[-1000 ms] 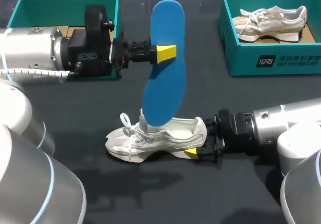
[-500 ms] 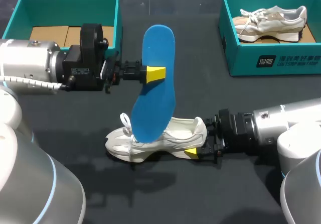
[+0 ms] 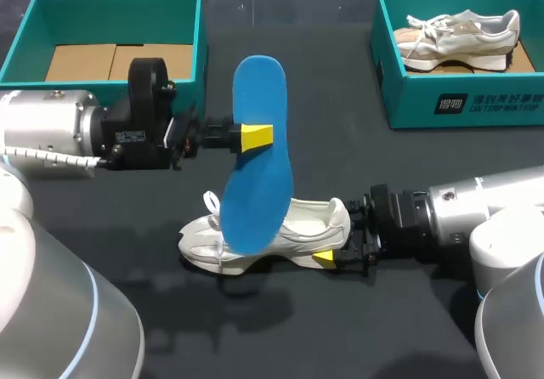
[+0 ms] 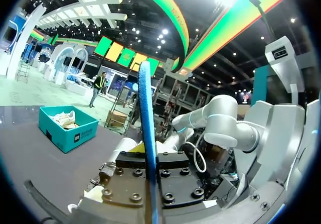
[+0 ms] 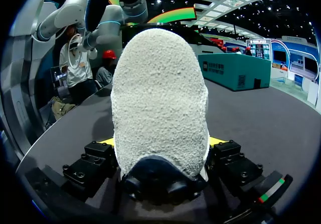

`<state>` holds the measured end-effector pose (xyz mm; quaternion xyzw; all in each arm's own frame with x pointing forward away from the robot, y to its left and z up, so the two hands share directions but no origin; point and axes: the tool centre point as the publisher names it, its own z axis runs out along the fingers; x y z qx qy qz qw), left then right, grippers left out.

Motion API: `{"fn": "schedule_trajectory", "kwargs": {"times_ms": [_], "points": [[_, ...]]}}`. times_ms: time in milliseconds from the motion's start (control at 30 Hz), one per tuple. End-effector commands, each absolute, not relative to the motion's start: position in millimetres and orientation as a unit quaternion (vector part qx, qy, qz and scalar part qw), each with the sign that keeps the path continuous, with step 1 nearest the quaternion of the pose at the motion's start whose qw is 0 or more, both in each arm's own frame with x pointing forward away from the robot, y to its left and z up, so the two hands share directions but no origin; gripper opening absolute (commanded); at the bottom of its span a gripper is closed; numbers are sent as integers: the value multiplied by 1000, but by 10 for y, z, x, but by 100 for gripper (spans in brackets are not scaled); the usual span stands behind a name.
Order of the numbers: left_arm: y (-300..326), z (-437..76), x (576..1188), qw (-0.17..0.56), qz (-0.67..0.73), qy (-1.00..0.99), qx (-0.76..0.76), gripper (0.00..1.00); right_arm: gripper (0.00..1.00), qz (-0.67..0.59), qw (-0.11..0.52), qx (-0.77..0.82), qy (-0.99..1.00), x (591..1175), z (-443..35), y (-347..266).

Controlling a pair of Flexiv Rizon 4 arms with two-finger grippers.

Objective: Take the shoe out of the shoebox, open the shoe tongue, remove and reinsert the insole, then place the shoe into the shoebox

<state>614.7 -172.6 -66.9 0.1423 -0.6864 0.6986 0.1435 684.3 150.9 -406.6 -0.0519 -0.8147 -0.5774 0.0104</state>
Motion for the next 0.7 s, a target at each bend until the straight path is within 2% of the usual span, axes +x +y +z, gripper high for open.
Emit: {"fn": "schedule_trajectory", "kwargs": {"times_ms": [33,700], "points": [[-1675,-866,5952,142,719,-662,155,0,0,-576,10,-52,-816,6840,-4070,1525],[-1557,-794,5775,126,729,-657,145,0,0,-576,10,-52,-816,6840,-4070,1525]]}}
